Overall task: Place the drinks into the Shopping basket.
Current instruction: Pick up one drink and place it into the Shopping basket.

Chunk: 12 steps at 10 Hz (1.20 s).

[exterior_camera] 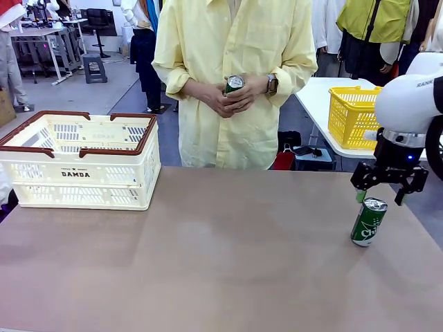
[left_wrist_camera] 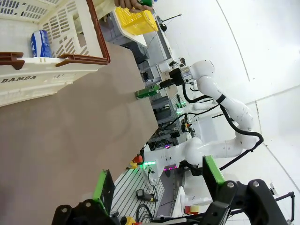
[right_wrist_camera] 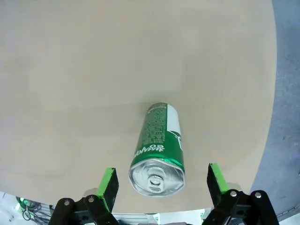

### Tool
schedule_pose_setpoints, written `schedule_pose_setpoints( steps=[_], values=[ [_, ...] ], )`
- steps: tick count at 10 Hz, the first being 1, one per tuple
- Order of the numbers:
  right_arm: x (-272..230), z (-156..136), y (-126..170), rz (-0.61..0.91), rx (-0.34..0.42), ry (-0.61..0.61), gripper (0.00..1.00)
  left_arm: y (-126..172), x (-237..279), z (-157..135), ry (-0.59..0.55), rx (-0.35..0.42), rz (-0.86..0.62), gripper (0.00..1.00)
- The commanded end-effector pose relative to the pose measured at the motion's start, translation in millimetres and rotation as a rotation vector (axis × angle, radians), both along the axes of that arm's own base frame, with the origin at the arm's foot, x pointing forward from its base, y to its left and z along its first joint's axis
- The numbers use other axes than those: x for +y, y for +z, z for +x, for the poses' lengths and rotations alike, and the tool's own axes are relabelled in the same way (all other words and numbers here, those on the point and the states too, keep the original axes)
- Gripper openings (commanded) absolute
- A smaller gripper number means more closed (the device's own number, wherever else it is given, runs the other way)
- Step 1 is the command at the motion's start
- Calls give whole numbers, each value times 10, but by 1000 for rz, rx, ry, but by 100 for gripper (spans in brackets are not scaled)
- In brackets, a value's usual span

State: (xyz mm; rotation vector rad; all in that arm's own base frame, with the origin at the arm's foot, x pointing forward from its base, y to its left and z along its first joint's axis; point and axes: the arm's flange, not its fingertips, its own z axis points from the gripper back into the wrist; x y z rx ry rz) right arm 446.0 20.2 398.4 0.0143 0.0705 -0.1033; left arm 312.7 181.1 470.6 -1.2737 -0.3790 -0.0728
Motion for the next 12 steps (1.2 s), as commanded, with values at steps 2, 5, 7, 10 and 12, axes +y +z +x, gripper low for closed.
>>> schedule_pose_setpoints(
  steps=[2, 5, 7, 10, 12],
  values=[
    [116, 48, -165, -43, 9, -43, 100, -3, -11, -29, -2, 0, -3, 100],
    [140, 14, -235, -65, 36, -31, 100, -3, -11, -29, -2, 0, -3, 100],
    [142, -26, -274, -77, 53, -37, 100, -3, -11, -29, -2, 0, -3, 100],
    [150, -50, -270, -79, 84, -17, 0, -3, -11, -29, -2, 0, -3, 100],
    [146, -56, -269, -66, 84, -10, 0, -3, -11, -29, -2, 0, -3, 100]
  ],
)
